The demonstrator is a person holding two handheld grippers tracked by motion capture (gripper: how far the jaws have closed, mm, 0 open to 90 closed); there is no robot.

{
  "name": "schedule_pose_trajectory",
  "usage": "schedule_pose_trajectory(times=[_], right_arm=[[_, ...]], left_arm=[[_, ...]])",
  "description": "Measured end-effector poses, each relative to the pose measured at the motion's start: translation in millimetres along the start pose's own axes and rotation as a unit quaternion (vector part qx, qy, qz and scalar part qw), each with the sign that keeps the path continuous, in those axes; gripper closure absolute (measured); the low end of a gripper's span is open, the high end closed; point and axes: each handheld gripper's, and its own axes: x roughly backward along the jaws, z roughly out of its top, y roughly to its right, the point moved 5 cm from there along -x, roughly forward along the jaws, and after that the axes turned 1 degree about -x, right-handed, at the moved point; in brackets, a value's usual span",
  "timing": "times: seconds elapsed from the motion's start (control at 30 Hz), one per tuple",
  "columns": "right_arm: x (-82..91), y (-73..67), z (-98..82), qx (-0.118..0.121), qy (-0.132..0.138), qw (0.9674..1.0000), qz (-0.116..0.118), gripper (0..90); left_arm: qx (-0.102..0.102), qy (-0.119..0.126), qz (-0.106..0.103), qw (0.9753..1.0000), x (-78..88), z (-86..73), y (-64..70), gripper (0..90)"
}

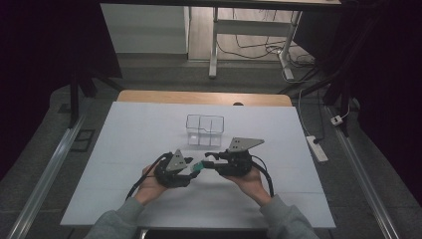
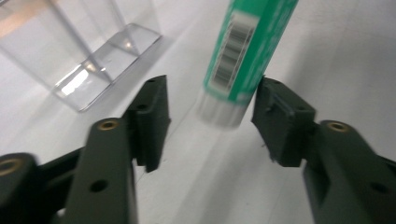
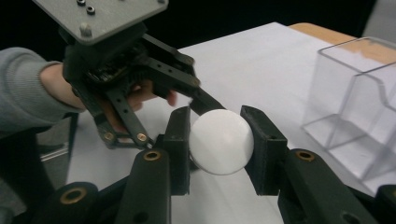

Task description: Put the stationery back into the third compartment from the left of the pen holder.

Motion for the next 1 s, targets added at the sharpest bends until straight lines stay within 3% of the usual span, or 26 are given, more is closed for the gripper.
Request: schedule_pose_trajectory(times=[0.13, 0.63, 0.8, 1.0], right_arm=[[5.2, 4.1, 1.7, 0.003, 0.006, 0.9999, -0.015, 64.5], [21.1, 8.0, 13.1, 0.014, 0.036, 0.9986, -0.036, 64.5], [23.5, 8.4, 16.0, 0.019, 0.037, 0.9982, -0.043, 64.5], [25.6, 10.9, 19.2, 0.021, 0.038, 0.9978, -0.049, 64.5]], left_arm=[[0.024, -0.003, 0.005, 0.9997, 5.2, -5.6, -4.2, 40.4], [0.071, -0.007, 0.031, 0.997, 37.1, -35.6, -13.1, 35.0], [0.084, -0.005, 0.043, 0.9955, 48.7, -46.8, -18.4, 34.1], [0.111, -0.006, 0.065, 0.9917, 62.3, -64.7, -25.7, 33.6]])
